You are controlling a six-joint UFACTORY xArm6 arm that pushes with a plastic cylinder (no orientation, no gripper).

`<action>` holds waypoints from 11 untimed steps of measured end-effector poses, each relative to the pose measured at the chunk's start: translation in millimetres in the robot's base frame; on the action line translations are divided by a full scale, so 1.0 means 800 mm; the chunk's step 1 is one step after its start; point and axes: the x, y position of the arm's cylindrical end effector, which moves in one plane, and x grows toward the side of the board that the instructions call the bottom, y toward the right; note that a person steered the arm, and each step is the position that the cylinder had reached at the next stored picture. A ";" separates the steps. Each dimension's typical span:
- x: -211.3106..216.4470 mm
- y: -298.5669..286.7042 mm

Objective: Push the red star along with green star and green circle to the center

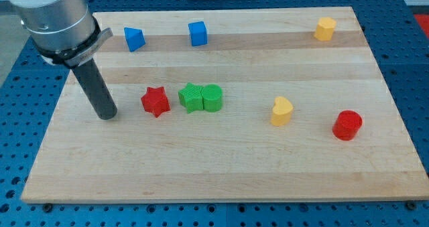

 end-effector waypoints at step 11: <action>-0.106 0.132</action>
